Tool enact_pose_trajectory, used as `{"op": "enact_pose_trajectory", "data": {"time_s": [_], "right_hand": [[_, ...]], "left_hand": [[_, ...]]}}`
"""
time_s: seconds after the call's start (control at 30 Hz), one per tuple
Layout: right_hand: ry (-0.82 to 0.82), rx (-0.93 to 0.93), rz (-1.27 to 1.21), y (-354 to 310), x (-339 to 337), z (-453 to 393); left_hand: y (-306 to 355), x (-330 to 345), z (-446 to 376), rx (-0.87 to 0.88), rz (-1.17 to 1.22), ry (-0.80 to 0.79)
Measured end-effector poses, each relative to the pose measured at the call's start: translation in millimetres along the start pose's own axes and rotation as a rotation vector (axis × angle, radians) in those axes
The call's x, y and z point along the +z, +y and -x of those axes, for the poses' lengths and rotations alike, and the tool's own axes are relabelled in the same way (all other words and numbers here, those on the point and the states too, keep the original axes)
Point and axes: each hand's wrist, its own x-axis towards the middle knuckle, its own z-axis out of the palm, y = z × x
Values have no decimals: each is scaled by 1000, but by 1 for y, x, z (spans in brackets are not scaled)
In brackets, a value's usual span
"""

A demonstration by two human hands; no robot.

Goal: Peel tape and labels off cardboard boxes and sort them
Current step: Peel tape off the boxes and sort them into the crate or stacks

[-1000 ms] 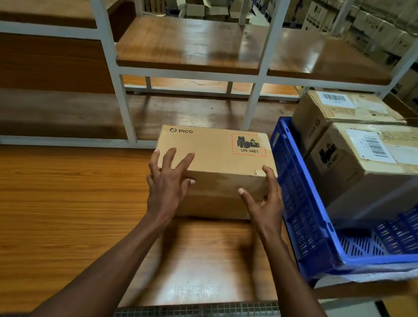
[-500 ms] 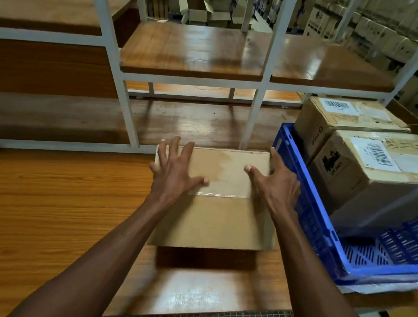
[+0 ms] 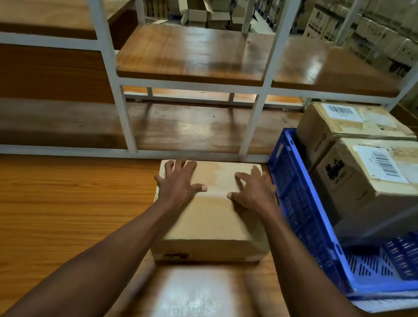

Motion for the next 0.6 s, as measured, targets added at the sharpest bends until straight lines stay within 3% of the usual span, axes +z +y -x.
{"op": "enact_pose_trajectory", "data": {"time_s": [0.23,0.5,0.6], "right_hand": [[-194,-63,239,-21,-8,-22],[-114,-28,190,-29,-11,-28],[-131,-50,231,-26,-12,-22]], "left_hand": [[8,-8,-18,23,-203,-58],[32,-3,20,-12,-222,-400],[29,0,26,-18,-179,-433]]}}
